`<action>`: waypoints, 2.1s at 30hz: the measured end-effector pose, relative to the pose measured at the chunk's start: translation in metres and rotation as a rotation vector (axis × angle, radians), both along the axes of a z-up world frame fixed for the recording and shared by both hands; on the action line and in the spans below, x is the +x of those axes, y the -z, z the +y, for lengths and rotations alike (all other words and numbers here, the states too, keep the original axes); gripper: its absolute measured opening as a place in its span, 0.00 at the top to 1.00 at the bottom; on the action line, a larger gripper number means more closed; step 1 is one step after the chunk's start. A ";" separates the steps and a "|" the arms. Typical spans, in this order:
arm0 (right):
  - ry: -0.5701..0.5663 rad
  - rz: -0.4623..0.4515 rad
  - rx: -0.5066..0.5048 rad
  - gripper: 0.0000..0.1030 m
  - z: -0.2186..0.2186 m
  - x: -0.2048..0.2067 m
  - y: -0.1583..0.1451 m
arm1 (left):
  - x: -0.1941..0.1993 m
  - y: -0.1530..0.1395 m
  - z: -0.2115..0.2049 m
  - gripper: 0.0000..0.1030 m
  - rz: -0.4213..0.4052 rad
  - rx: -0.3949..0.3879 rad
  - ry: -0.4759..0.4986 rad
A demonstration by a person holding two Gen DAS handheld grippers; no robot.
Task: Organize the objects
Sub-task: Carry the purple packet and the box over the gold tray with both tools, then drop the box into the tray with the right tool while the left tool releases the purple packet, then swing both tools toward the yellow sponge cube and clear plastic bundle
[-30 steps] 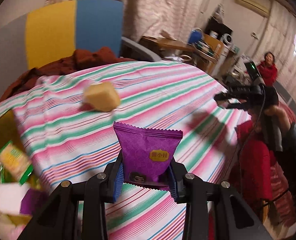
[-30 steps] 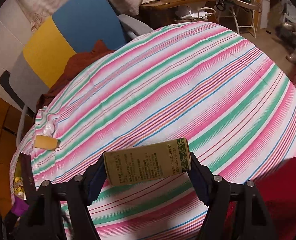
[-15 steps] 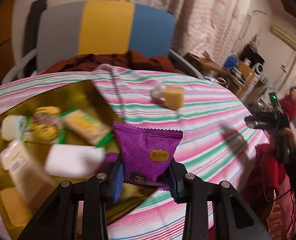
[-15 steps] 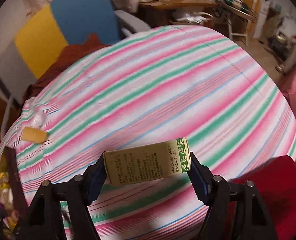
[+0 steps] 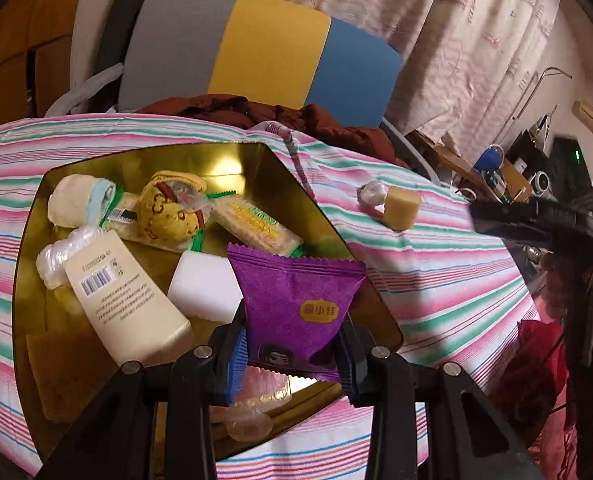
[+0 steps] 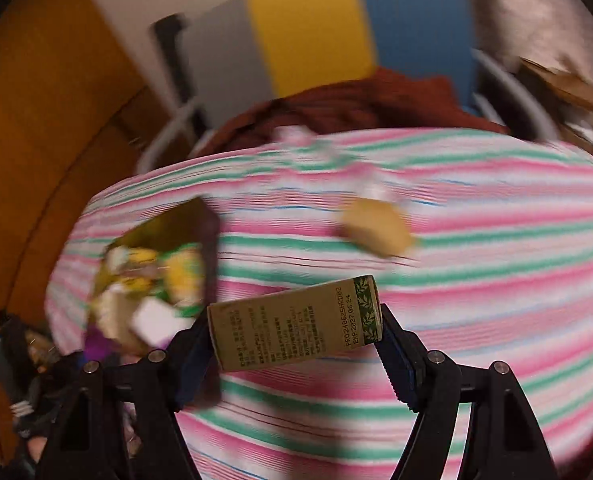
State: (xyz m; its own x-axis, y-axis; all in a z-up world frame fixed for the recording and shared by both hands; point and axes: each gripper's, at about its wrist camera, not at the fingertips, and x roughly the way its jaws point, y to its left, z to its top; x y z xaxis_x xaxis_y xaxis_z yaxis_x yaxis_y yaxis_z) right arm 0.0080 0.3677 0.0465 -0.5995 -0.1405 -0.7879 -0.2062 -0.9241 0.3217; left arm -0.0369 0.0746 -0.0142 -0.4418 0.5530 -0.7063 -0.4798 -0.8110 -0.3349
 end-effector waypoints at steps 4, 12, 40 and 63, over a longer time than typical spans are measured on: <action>-0.123 0.011 -0.027 0.26 -0.068 -0.046 -0.005 | -0.007 -0.001 -0.001 0.60 0.013 -0.005 -0.021; -0.157 -0.005 -0.083 0.13 -0.121 -0.113 0.003 | -0.016 0.007 -0.011 0.47 -0.022 0.006 -0.059; -0.039 0.052 0.058 0.12 -0.122 -0.010 0.027 | 0.015 -0.030 -0.030 0.47 0.162 -0.164 -0.235; 0.107 -0.007 0.060 0.12 -0.066 0.014 0.043 | 0.032 -0.036 -0.007 0.47 0.243 -0.206 -0.149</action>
